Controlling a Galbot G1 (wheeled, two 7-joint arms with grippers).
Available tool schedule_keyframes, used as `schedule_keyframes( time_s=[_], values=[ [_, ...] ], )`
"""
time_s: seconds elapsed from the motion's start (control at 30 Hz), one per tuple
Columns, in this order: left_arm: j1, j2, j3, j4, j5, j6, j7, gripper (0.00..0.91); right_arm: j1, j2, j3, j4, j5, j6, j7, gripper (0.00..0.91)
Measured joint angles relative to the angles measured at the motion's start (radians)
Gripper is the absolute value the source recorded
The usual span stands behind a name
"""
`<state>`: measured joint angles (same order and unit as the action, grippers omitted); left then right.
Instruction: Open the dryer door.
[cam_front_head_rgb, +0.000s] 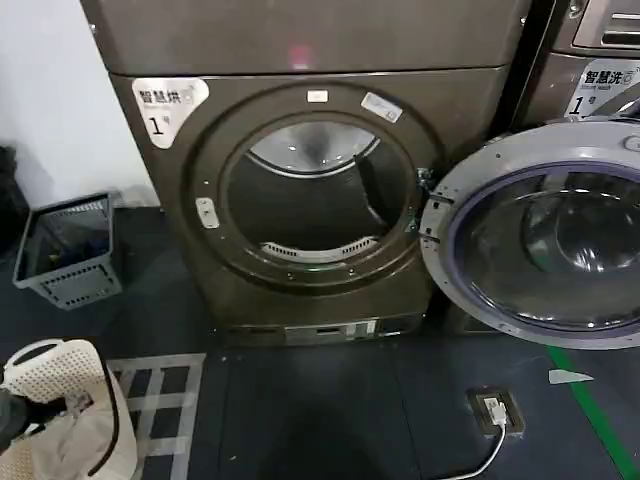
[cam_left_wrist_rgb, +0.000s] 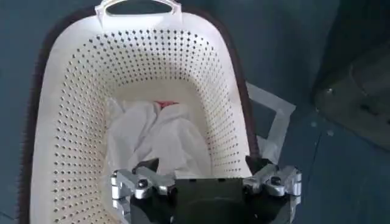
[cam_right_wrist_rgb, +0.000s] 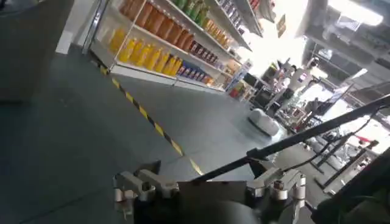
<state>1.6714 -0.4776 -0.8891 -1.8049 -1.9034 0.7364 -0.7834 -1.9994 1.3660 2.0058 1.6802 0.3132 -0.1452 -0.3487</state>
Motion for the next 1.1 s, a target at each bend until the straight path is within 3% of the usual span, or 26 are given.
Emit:
schedule_keyframes(
  time_s=[1.1],
  values=[
    [0.011, -0.010, -0.008, 0.019, -0.002, 0.000, 0.000, 0.907, 0.006, 0.003, 0.002, -0.003, -0.028, 0.002, -0.012, 0.907]
  ],
)
